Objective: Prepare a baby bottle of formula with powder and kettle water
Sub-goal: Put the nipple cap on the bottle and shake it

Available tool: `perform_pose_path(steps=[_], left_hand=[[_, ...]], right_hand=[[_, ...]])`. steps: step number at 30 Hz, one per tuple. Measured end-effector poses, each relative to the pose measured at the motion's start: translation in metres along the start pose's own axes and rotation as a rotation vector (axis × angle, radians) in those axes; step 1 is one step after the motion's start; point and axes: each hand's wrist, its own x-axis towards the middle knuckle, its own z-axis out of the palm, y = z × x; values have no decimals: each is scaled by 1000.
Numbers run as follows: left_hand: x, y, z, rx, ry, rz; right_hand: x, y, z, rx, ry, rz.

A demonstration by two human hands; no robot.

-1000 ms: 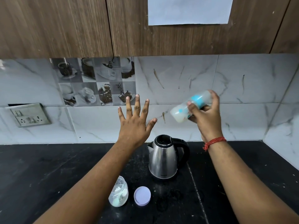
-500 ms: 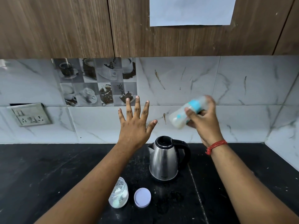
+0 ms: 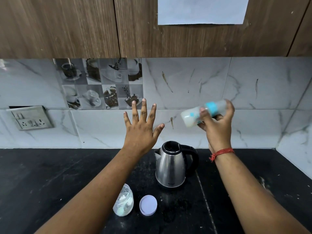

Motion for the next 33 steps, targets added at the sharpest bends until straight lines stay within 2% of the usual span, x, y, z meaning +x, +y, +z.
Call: perform_pose_path(steps=[3,6,9,12,15,17,21,23,24,26,27,30,33], left_hand=[[1,0,-1,1,9,3],[1,-1,0,0,1,-1],[0,-2,0,7,4,7],[2,-2,0,-2,-4,-1],[2,-2,0,13,-1,9],[4,-1,1,10,-6,3],[3,0,0,22,-10,15],[4,0,1,12,-13,8],[4,0,1,8,-13,4],[4,0,2,19,-15,14],[4,-1,2,24,-18,19],[5,-1,4,5,-19,1],[4,-2,5,19,-10,21]], right_hand=[[-1,-1,2,-65,-96,28],[0,2,0,21,41,5],[-1,0,5,-77,-82,24],[3,0,2,3,26,6],[2,-2,4,-96,-104,16],[4,-2,2,-18,-2,-15],[3,-1,5,-111,-146,15],[4,1,2,-29,-22,-13],[5,1,1,-13,-30,-8],[4,-1,3,-139,-200,30],[1,-1,4,-175,-233,31],[5,1,0,-46,-31,-14],[3,-1,3,-164,-202,10]])
